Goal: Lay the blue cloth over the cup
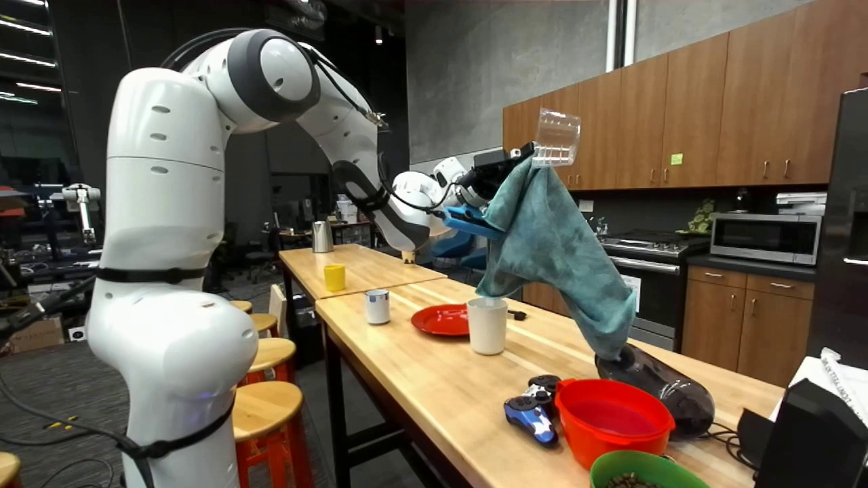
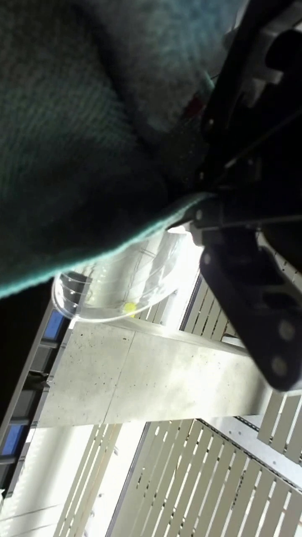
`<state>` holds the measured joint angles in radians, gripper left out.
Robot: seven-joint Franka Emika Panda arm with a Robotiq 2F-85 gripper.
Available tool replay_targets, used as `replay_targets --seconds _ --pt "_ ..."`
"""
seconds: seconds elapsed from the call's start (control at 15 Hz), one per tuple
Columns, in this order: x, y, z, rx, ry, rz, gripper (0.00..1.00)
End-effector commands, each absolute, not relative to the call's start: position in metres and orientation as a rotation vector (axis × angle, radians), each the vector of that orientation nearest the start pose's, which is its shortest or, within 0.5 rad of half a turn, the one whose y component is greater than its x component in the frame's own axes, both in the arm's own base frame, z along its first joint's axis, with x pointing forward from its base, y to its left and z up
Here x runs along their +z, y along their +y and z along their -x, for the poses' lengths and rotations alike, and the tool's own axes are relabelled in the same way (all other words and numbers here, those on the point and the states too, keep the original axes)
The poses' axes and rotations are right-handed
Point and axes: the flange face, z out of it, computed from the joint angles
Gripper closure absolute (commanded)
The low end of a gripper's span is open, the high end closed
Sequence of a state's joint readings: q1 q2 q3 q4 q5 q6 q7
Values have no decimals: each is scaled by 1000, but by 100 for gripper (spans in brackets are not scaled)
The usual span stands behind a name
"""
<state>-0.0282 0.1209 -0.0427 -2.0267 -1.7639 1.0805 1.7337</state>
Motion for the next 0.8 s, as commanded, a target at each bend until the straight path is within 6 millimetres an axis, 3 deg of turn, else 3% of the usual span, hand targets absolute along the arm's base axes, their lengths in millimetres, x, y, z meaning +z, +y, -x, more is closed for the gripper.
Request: replay_targets --seconds 0.0,0.2,0.47,0.73 --pt "494 -166 -508 744 -827 -824 100" --pt "457 -140 -517 779 -783 -918 100" --pt "401 -85 -537 860 -669 -1078 100" --pt "364 -45 -555 921 -576 -1184 100"
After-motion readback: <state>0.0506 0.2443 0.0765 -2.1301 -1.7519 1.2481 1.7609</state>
